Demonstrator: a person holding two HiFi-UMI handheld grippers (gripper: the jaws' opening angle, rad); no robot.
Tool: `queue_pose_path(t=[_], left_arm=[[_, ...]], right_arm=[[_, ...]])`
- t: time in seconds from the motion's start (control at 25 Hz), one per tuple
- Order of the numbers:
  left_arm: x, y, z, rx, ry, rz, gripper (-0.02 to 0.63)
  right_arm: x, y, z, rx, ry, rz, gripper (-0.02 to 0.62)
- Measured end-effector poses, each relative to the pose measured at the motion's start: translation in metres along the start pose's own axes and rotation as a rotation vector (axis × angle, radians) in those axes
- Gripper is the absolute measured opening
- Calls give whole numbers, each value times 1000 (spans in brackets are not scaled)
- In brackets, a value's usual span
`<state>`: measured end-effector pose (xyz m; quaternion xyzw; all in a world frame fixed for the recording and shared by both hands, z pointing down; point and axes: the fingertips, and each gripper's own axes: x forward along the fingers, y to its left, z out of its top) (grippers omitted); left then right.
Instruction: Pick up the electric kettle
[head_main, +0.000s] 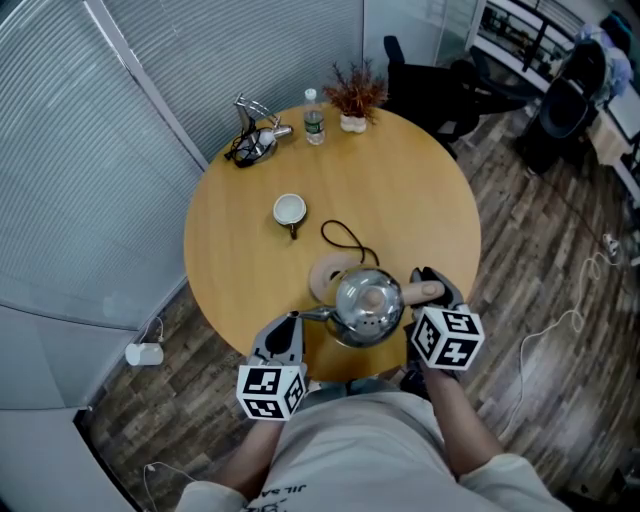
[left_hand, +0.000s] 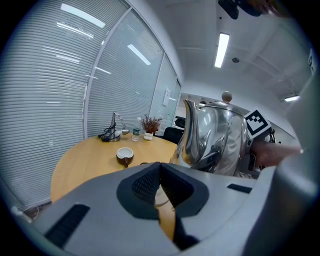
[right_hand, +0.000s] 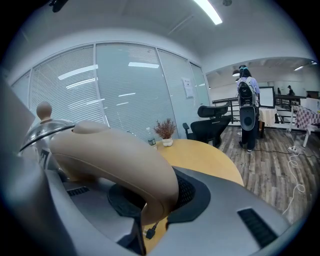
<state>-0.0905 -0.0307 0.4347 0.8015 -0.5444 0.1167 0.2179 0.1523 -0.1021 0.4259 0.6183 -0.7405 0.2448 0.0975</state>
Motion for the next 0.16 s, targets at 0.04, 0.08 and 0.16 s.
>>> queue_pose_path(t=[0.04,0.08,0.16], left_arm=[[0,0,0,0,0,0,3],[-1,0,-1,1,0,-1,3],[-2,1,-2,1,0,-2,3]], right_arm=[[0,0,0,0,-2,-1,91],[-1,0,0,0,-4,-2,91],[-1,0,0,1,-8,-4,91]])
